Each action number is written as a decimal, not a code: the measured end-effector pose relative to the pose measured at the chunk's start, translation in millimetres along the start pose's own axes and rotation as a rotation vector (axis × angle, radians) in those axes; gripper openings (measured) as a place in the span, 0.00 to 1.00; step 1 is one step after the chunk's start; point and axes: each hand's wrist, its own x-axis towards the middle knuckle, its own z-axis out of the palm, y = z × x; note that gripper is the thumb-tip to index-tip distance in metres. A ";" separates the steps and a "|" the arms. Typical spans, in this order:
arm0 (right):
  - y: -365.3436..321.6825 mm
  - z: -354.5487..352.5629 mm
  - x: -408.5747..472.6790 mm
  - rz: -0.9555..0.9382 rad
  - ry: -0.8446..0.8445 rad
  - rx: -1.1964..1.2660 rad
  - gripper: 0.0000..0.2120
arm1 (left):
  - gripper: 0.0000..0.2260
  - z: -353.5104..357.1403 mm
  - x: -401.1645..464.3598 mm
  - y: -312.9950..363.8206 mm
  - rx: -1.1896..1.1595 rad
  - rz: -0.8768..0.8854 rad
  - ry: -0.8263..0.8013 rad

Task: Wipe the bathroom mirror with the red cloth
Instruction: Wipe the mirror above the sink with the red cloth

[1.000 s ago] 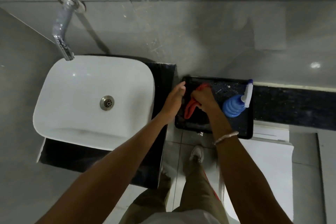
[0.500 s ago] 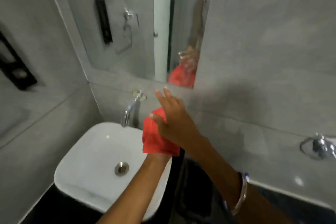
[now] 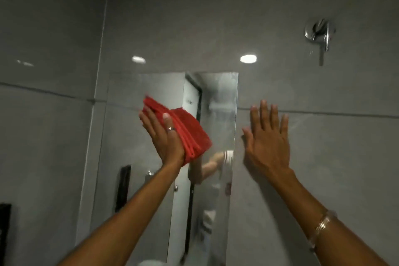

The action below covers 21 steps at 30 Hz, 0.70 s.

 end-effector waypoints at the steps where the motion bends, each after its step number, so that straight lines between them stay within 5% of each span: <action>1: 8.2 3.9 5.7 0.005 0.008 -0.020 0.35 | 0.32 12.0 20.9 -2.0 0.193 0.138 -0.011; 6: 28.3 34.3 19.2 -0.060 0.168 -0.097 0.37 | 0.31 60.5 108.0 -10.4 0.743 0.446 -0.105; 15: 31.9 46.2 21.0 -0.077 0.257 -0.115 0.36 | 0.29 127.0 121.9 52.6 0.879 1.288 -0.490; 21: 32.6 44.1 15.4 -0.072 0.234 -0.063 0.34 | 0.29 76.4 63.3 2.7 0.856 1.515 -0.757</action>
